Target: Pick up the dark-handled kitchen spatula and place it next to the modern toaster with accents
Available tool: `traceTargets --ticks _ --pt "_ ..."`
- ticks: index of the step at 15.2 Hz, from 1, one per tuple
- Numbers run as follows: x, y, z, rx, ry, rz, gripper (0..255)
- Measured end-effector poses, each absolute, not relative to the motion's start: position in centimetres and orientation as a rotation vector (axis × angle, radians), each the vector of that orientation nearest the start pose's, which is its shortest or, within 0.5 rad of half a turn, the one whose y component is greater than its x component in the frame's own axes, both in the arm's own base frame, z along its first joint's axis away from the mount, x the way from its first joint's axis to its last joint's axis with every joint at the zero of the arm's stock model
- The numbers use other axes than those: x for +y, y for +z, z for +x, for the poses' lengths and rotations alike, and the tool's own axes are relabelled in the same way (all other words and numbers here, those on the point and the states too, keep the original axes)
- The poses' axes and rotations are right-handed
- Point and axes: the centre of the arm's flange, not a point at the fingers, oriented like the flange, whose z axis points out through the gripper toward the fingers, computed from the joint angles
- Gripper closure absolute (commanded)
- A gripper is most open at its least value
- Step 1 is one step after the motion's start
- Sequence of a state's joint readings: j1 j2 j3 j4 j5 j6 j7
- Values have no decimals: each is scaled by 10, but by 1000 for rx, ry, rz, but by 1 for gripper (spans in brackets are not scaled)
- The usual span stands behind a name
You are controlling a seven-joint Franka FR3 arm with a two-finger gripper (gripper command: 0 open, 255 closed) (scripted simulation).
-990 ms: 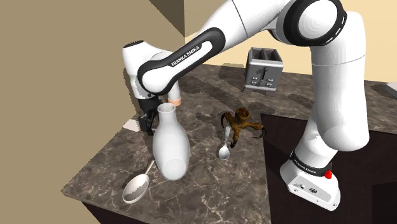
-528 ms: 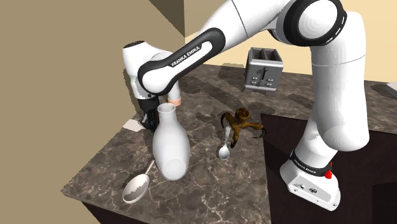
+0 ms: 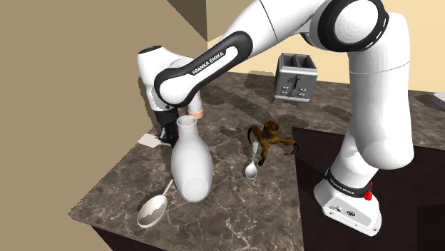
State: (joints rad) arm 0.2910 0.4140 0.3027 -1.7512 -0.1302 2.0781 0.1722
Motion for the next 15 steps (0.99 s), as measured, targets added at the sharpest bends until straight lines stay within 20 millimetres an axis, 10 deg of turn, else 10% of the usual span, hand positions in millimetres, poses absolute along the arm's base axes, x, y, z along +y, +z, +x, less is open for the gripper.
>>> traceTargets --ticks 15 --pt "342 412 549 -732 101 -3070 255"
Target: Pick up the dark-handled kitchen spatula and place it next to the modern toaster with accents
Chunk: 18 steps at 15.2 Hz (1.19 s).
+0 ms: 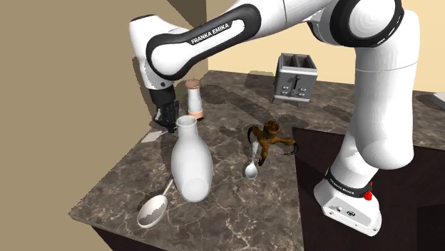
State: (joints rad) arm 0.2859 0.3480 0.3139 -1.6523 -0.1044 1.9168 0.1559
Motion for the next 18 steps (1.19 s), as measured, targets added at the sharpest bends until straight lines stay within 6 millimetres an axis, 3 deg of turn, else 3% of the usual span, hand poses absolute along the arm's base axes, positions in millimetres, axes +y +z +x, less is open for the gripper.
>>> traceTargets --ticks 18 --pt "342 507 548 -733 101 -3069 255"
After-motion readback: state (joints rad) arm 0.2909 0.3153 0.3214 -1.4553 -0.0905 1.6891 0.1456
